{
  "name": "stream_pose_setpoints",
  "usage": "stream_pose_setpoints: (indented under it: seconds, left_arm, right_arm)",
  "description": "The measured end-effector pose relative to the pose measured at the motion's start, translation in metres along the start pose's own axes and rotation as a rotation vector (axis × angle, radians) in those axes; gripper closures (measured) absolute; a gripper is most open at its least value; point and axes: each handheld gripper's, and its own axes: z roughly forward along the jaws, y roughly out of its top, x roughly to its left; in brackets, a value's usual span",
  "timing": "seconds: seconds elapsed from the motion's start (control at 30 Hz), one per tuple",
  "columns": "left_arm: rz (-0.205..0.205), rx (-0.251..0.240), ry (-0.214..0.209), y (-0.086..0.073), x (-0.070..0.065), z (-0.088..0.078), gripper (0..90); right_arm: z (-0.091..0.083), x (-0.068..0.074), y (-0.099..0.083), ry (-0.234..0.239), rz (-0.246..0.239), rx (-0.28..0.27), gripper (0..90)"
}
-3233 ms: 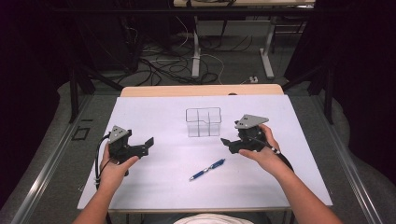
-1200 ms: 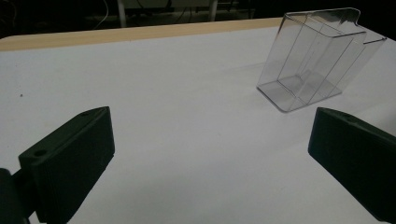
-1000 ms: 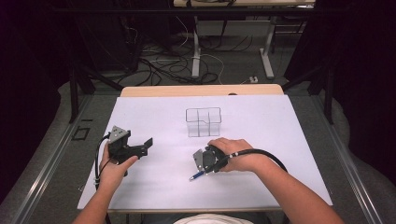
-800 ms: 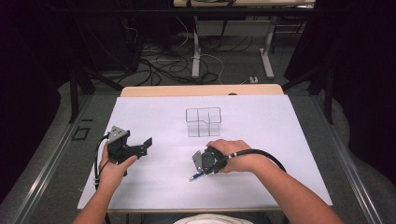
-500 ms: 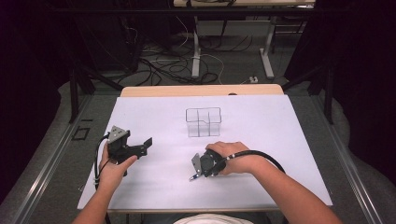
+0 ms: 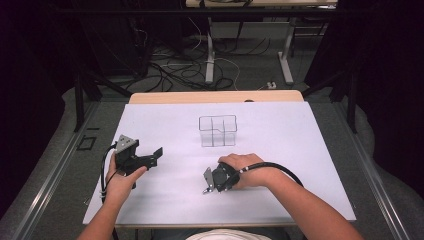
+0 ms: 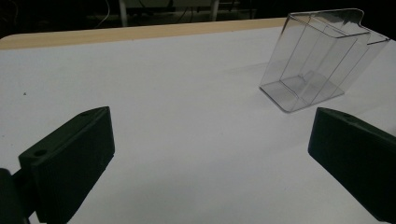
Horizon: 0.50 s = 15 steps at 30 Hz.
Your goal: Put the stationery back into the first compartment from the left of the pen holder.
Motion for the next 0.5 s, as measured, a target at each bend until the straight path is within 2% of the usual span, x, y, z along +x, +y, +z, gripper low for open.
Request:
stream_pose_setpoints:
  seconds: [0.03, 0.07, 0.1, 0.13, 0.27, 0.33, 0.4, 0.43, 0.47, 0.5]
  left_arm:
    - [0.0, 0.0, -0.001, 0.0, -0.0001, 0.0, 0.5]
    - [0.0, -0.001, -0.002, 0.0, -0.0001, 0.0, 0.5]
    - [0.0, -0.001, -0.002, 0.0001, -0.0002, 0.0001, 0.5]
    - [0.0, -0.001, -0.002, 0.0001, -0.0002, 0.0001, 0.5]
    - [-0.002, -0.002, -0.002, 0.0, -0.0002, 0.0, 0.5]
    - [-0.003, -0.002, -0.002, 0.0, -0.0001, 0.0, 0.5]
    - [-0.003, -0.001, -0.001, 0.0, 0.0001, 0.0001, 0.5]
    - [-0.003, 0.0, -0.001, 0.0, 0.0003, 0.0002, 0.5]
    - [-0.003, 0.0, -0.002, 0.0, 0.0003, 0.0002, 0.5]
    - [-0.003, 0.001, -0.001, 0.0, 0.0003, 0.0003, 0.5]
  right_arm:
    - [0.0002, -0.0004, 0.0003, 0.008, -0.009, 0.012, 73.1]
    - [0.0017, 0.0003, 0.0004, -0.004, -0.012, 0.007, 73.7]
    - [0.0017, 0.0, 0.0007, 0.009, -0.016, 0.013, 74.8]
    - [0.0026, 0.0002, 0.0006, 0.01, -0.018, -0.002, 75.6]
    - [0.0016, -0.0007, 0.0011, 0.011, -0.036, 0.02, 78.9]
    - [0.0027, 0.0007, 0.0012, -0.014, -0.041, 0.012, 79.1]
    - [0.0013, -0.0008, 0.0019, 0.02, -0.057, 0.033, 79.3]
    - [0.0023, 0.0009, 0.0019, 0.0, -0.046, 0.017, 79.4]
    - [0.0024, 0.0014, 0.0016, -0.026, -0.059, 0.014, 79.4]
    - [0.0015, 0.001, 0.002, -0.002, -0.057, 0.024, 79.4]
